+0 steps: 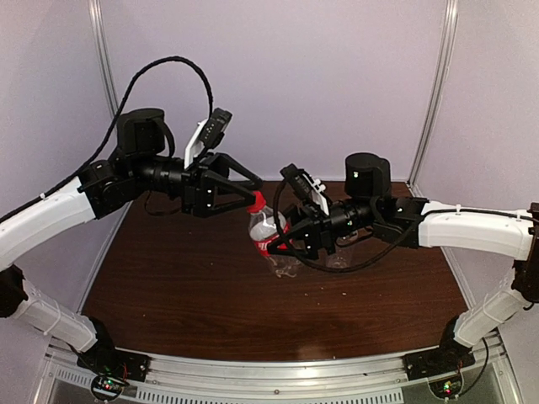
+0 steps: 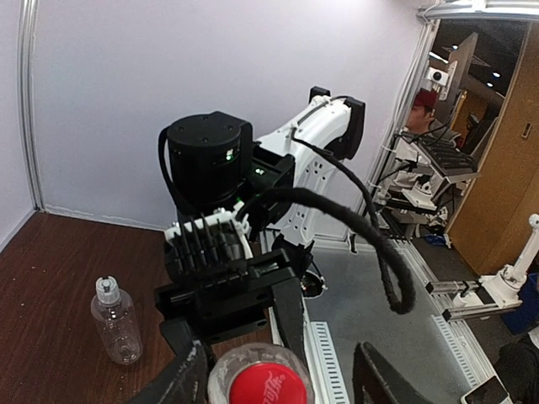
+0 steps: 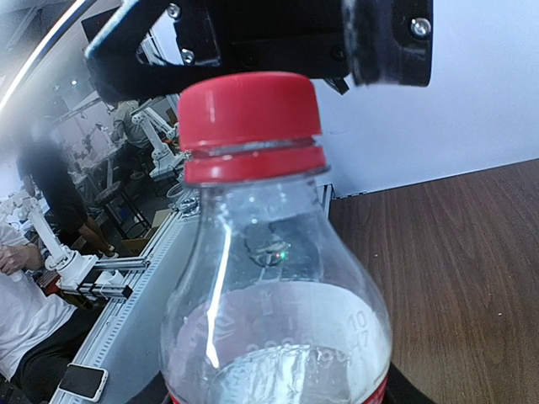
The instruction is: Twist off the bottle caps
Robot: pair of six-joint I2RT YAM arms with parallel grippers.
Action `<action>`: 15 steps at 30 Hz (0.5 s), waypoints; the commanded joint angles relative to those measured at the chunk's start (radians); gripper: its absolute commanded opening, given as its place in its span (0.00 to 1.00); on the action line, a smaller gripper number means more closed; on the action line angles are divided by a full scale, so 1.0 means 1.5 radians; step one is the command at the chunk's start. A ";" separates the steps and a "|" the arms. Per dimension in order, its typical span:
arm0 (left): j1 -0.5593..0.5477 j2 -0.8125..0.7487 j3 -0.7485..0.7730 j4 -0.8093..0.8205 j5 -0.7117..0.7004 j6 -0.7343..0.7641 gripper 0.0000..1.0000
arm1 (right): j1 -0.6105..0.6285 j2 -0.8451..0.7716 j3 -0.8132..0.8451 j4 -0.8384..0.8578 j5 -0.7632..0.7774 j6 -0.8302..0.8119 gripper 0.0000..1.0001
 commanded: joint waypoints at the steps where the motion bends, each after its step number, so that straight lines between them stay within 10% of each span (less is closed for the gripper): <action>1: 0.003 0.007 -0.019 0.038 0.012 0.008 0.57 | 0.000 0.004 0.009 0.038 -0.024 0.016 0.28; 15: 0.003 0.004 -0.039 0.059 -0.012 -0.017 0.16 | -0.002 0.005 0.012 0.007 0.035 0.003 0.25</action>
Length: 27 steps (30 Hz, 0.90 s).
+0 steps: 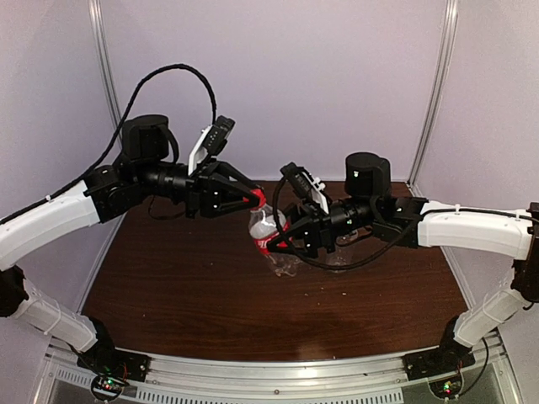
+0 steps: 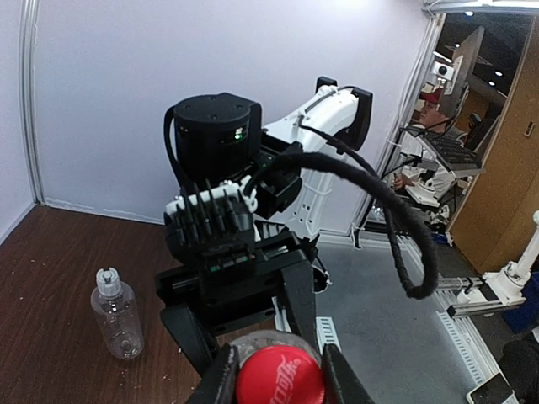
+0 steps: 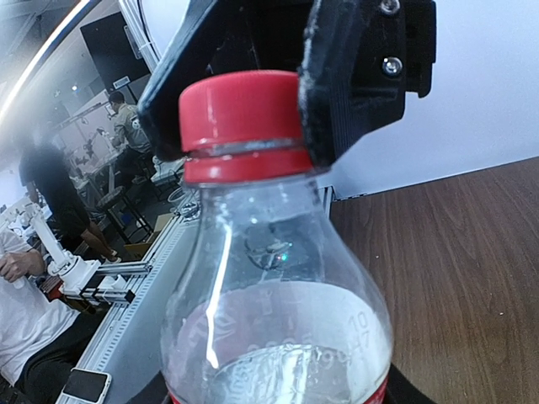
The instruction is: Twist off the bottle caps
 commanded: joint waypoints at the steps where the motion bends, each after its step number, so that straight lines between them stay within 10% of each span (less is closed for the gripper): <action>1: 0.003 -0.004 -0.007 0.033 -0.024 -0.023 0.11 | -0.002 -0.002 0.016 -0.024 0.073 -0.024 0.24; 14: -0.069 -0.006 0.051 -0.058 -0.559 -0.269 0.05 | -0.002 -0.005 0.047 -0.140 0.452 -0.094 0.24; 22: -0.074 0.037 0.086 -0.078 -0.574 -0.279 0.12 | -0.001 -0.003 0.044 -0.130 0.450 -0.090 0.24; 27: -0.073 0.022 0.073 -0.052 -0.539 -0.231 0.37 | -0.001 -0.009 0.037 -0.132 0.426 -0.094 0.24</action>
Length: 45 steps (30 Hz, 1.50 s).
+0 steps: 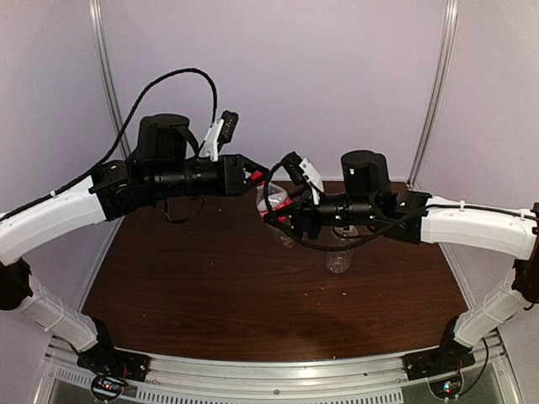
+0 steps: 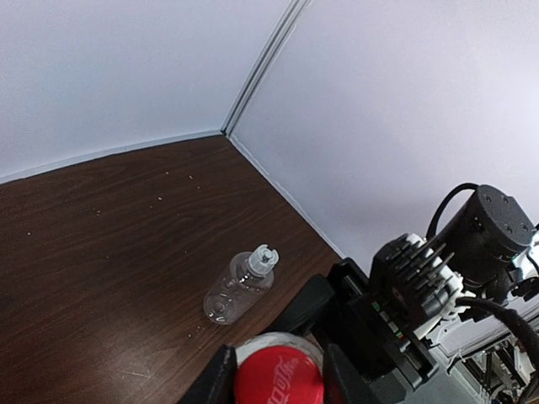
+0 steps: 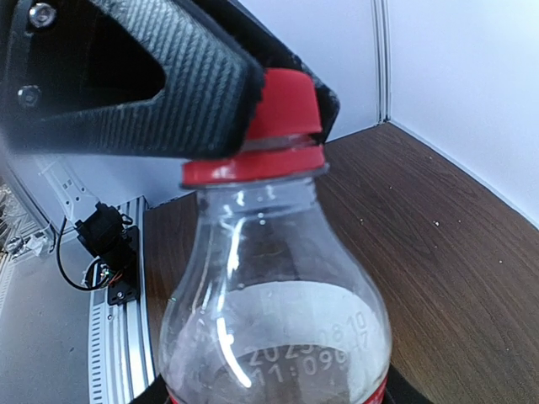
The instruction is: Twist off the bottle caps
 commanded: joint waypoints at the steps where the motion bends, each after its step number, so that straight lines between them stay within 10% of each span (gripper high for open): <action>1: 0.000 -0.021 0.008 0.037 0.008 0.048 0.44 | -0.004 -0.005 0.001 -0.019 0.003 -0.001 0.24; 10: 0.040 -0.088 -0.024 0.033 0.144 0.150 0.79 | -0.006 -0.019 -0.013 -0.010 -0.137 -0.013 0.27; 22: 0.055 -0.111 -0.014 0.015 0.430 0.319 0.84 | -0.007 -0.005 -0.004 0.070 -0.372 0.032 0.29; 45: 0.062 -0.040 -0.021 0.083 0.548 0.300 0.38 | -0.007 0.008 -0.008 0.123 -0.445 0.086 0.28</action>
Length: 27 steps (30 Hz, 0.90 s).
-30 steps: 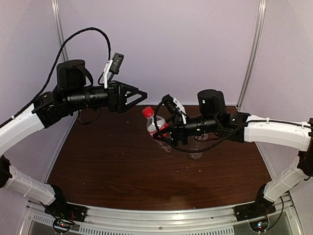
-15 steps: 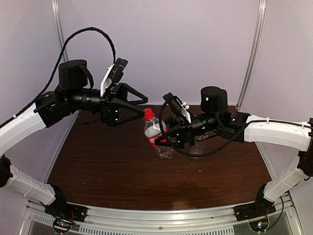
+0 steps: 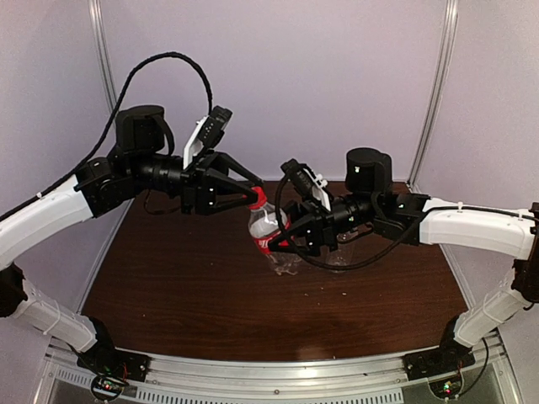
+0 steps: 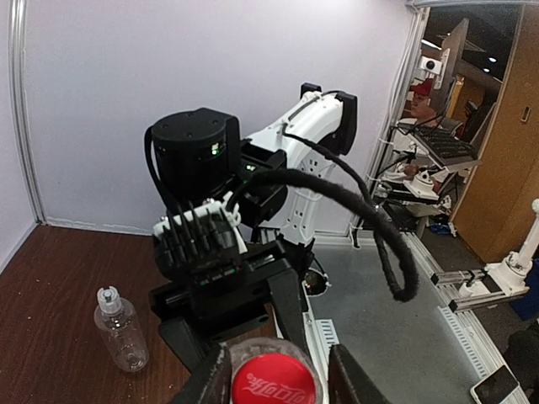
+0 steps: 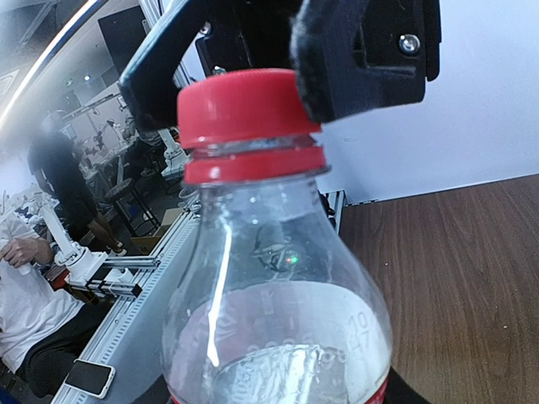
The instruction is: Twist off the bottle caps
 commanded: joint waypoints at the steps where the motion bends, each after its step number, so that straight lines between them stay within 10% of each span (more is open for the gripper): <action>1: 0.006 0.005 -0.009 0.049 0.019 -0.014 0.36 | -0.003 0.006 0.004 0.027 -0.009 0.008 0.28; 14: 0.005 0.001 -0.021 0.039 -0.049 -0.033 0.30 | -0.008 -0.007 0.007 -0.015 0.065 -0.013 0.28; 27: -0.105 0.002 -0.003 -0.013 -0.627 -0.287 0.20 | -0.015 -0.006 0.021 -0.107 0.414 -0.064 0.27</action>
